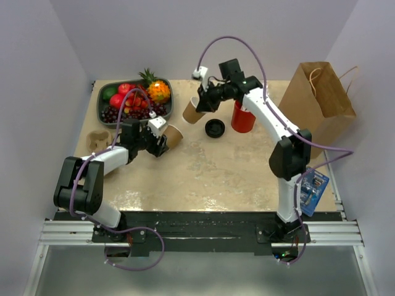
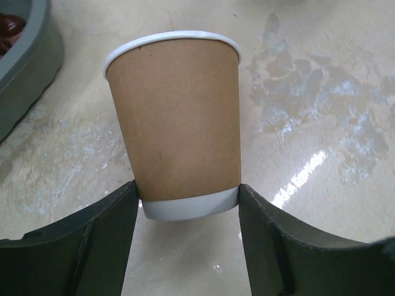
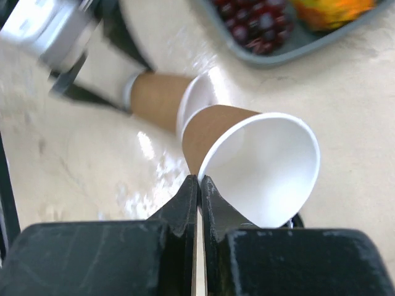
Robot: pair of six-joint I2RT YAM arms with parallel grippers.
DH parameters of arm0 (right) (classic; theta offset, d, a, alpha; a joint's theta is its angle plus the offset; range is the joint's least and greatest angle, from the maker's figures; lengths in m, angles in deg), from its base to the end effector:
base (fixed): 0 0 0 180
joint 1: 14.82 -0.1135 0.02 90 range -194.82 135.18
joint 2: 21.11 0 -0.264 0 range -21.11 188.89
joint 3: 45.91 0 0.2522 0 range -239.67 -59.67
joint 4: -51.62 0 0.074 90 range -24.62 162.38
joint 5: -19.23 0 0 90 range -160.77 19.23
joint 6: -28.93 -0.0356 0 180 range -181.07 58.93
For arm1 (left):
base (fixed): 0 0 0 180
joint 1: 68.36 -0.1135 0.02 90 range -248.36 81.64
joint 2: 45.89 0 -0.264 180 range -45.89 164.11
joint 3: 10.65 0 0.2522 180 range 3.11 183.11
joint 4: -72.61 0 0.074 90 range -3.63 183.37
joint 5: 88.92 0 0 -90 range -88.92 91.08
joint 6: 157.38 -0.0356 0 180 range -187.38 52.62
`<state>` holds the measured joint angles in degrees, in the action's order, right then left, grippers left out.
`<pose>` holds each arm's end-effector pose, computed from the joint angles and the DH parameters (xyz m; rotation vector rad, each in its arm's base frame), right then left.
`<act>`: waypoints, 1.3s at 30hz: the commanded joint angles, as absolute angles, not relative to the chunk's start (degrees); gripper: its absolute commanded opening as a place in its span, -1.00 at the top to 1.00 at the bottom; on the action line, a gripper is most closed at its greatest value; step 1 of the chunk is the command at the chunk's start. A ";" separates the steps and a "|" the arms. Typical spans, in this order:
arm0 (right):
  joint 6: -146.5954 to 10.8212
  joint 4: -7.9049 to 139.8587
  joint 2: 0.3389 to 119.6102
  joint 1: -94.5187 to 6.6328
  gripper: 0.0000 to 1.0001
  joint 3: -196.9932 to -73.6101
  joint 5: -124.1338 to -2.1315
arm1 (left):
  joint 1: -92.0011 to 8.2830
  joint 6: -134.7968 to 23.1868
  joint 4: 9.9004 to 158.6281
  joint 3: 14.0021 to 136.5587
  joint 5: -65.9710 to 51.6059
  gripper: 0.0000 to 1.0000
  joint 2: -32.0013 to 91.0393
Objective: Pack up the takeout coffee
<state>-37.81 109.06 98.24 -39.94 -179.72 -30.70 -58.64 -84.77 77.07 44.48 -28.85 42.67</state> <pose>0.4137 0.2193 0.3376 -1.2258 1.8729 0.8217 0.2992 -0.0693 0.1741 0.7795 2.0306 -0.5047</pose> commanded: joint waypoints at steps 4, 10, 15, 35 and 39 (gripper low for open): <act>-14.15 110.91 84.37 -46.45 1.00 -162.78 -44.30 | -59.22 -69.85 68.35 46.88 -21.60 1.00 41.65; -7.55 108.19 77.78 -51.90 1.00 -147.85 -51.07 | -59.22 -65.63 65.54 46.88 -23.70 1.00 41.30; -8.33 108.09 76.54 -53.84 1.00 -144.39 -52.84 | -59.22 -64.40 64.31 46.79 -23.71 1.00 41.13; -13.35 116.61 78.47 -56.04 0.24 -151.32 -49.77 | -59.22 -66.15 64.48 47.06 -27.57 1.00 39.10; -15.54 119.79 79.17 -53.41 0.21 -159.48 -46.26 | -59.22 -67.03 65.89 46.36 -29.50 1.00 37.70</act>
